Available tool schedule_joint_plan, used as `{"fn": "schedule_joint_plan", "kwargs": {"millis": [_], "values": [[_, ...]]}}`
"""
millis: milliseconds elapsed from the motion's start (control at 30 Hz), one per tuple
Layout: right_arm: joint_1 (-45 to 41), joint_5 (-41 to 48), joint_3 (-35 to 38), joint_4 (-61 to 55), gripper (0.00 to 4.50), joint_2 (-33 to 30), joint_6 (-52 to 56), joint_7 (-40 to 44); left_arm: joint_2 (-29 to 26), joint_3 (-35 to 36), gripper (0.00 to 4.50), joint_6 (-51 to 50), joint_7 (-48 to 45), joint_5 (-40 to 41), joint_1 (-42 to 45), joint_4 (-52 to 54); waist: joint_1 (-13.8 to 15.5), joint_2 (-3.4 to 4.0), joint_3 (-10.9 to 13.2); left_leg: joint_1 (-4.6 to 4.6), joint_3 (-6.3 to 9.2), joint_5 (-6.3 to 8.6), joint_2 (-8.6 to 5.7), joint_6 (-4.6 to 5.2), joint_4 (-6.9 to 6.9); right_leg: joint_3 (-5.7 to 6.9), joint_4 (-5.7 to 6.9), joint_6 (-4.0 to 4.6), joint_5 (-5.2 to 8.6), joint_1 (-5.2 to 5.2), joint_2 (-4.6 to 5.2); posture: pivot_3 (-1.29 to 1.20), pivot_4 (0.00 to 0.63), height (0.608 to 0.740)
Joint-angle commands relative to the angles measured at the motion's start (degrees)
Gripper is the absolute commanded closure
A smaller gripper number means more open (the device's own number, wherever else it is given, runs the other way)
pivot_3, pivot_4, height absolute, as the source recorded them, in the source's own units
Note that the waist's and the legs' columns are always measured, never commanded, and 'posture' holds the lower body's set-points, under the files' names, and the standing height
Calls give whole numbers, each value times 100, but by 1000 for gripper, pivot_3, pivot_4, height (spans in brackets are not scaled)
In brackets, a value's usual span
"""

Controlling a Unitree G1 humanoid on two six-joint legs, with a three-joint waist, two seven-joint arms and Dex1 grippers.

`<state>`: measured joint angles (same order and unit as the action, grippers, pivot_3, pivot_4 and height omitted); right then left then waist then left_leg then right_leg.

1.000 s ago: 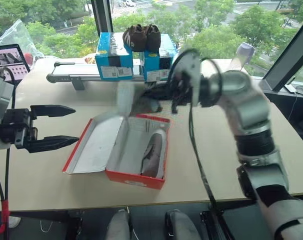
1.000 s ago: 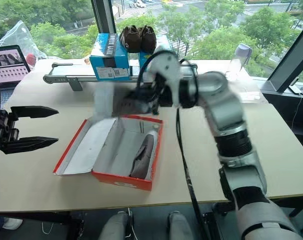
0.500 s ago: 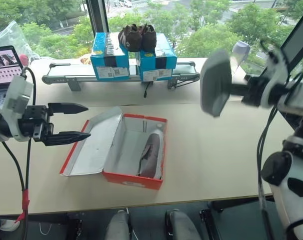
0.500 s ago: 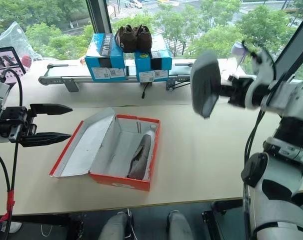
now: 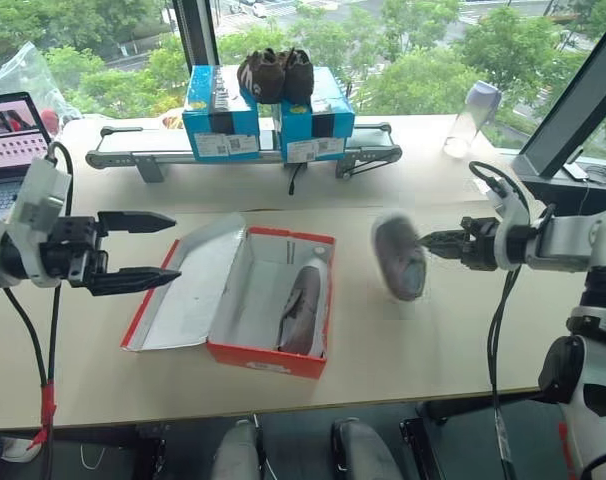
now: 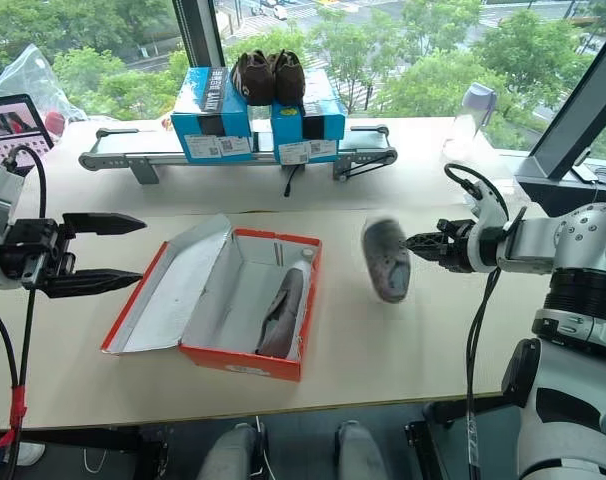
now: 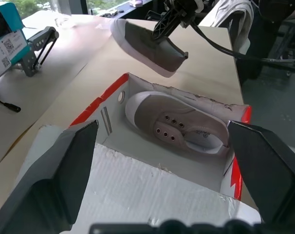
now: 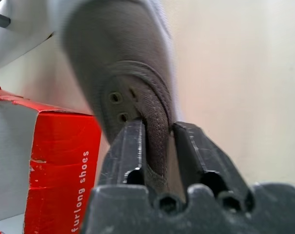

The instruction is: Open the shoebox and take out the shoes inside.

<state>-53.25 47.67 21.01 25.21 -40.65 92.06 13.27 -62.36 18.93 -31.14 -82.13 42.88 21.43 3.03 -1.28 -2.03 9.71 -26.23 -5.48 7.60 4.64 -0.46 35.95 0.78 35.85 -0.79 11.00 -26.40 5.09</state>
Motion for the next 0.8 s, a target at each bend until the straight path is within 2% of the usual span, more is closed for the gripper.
{"fn": "schedule_joint_plan", "kwargs": {"millis": [33,167,200,267,400,500,567,600,700,800], "values": [[-125,316,163,26,1600,-51,44,-368,-48,251,0,13,41,78,-18,184,9,0,0,0,0,0,-1,0,0,0,0,-1,0,0,0,0,150,740],[-427,131,231,-131,170,-149,44,-507,-82,324,0,-25,47,99,-63,216,17,0,0,0,1,0,-1,1,1,0,-1,-1,0,1,0,0,150,740],[-618,77,256,-233,31,-174,44,-479,-96,349,0,-33,42,102,-79,220,10,0,0,0,1,0,-1,1,1,-1,0,-2,0,1,0,0,150,740],[-992,182,234,-384,31,-170,44,-405,-113,378,0,-49,41,103,-96,224,-12,3,1,0,1,0,-1,1,1,-1,0,-2,-1,-2,0,0,150,740],[-1468,1087,-420,-912,31,35,44,-373,-109,373,0,-52,50,83,-82,218,-29,3,2,0,3,1,4,0,-4,2,-2,0,1,-2,-4,0,150,740],[-1394,1922,-1352,-1784,31,178,44,-322,-64,304,0,-40,85,67,-17,212,-77,2,1,0,4,2,9,0,-7,1,-4,1,1,-2,-10,0,150,740],[-1157,2139,-1968,-2642,31,262,44,-183,-23,255,0,-29,113,63,26,211,-72,2,1,-2,8,1,10,1,-5,2,-3,2,0,0,-12,0,150,740],[-1039,2010,-2273,-3166,31,274,44,-80,-2,235,0,-26,127,65,43,212,-64,2,1,-2,8,1,10,1,-4,4,-3,2,0,2,-12,0,150,740],[-730,978,-3421,-4549,31,-217,-943,612,30,188,0,-6,154,49,68,215,-30,2,1,-4,9,1,11,1,-3,4,-3,0,1,0,-12,0,150,740],[-412,-1030,-4848,-5160,31,-937,-3558,2154,53,170,0,-5,167,45,86,213,50,2,1,-10,8,8,6,-11,6,7,-5,-1,2,-3,-4,0,150,740]]}}
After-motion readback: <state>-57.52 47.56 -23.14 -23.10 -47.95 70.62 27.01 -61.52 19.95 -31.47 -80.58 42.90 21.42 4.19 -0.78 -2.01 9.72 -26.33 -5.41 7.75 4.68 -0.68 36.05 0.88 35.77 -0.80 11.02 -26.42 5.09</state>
